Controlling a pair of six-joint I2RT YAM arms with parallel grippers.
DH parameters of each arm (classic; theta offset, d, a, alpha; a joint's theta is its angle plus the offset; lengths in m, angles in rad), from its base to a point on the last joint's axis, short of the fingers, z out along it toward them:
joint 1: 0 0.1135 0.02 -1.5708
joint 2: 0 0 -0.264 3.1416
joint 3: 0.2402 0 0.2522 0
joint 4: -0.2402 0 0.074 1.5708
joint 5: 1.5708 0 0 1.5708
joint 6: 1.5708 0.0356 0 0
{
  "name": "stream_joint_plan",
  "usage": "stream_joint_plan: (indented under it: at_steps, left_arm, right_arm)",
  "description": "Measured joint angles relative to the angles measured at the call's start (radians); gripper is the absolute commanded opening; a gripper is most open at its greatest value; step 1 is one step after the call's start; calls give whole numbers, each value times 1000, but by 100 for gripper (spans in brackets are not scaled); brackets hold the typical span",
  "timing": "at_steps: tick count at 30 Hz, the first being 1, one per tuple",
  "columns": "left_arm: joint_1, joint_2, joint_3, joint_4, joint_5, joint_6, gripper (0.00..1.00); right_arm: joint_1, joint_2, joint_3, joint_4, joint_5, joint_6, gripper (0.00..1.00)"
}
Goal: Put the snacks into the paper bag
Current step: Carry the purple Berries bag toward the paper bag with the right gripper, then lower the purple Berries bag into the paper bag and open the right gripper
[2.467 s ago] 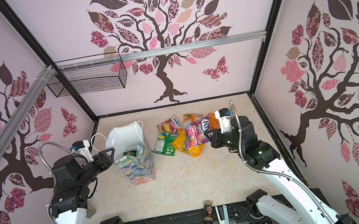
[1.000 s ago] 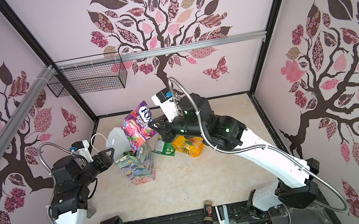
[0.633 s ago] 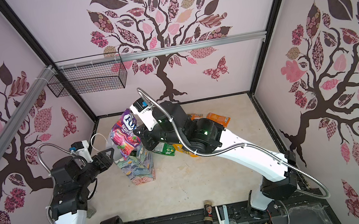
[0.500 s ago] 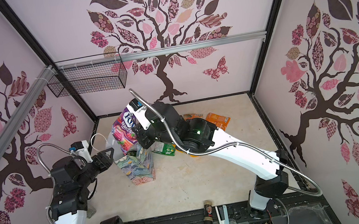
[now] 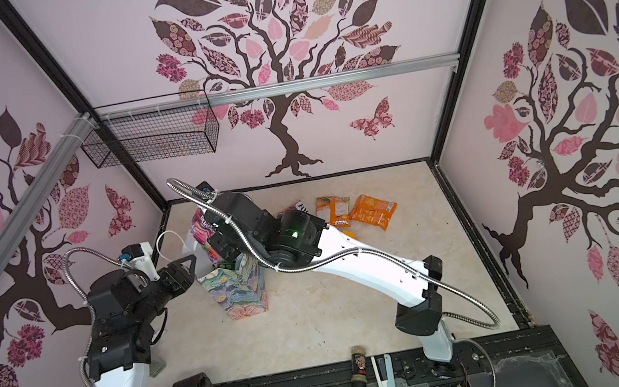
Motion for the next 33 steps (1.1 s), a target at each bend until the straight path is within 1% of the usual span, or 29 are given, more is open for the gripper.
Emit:
stream_joint_plan:
  at_steps: [7,17,22,33]
  left_arm:
    - [0,0,0,0,0,0,54]
    - [0,0,-2,1,0,0,55]
    - [0,0,-2,3,0,0,55]
    - [0,1,-2,6,0,-1,55]
  right_arm:
    - [-1,42,13,-3,14,-15,0]
    - [-1,148,121,-8,15,-18,0]
    - [-2,174,126,-11,15,-18,0]
    - [-33,200,126,-40,-56,29,0]
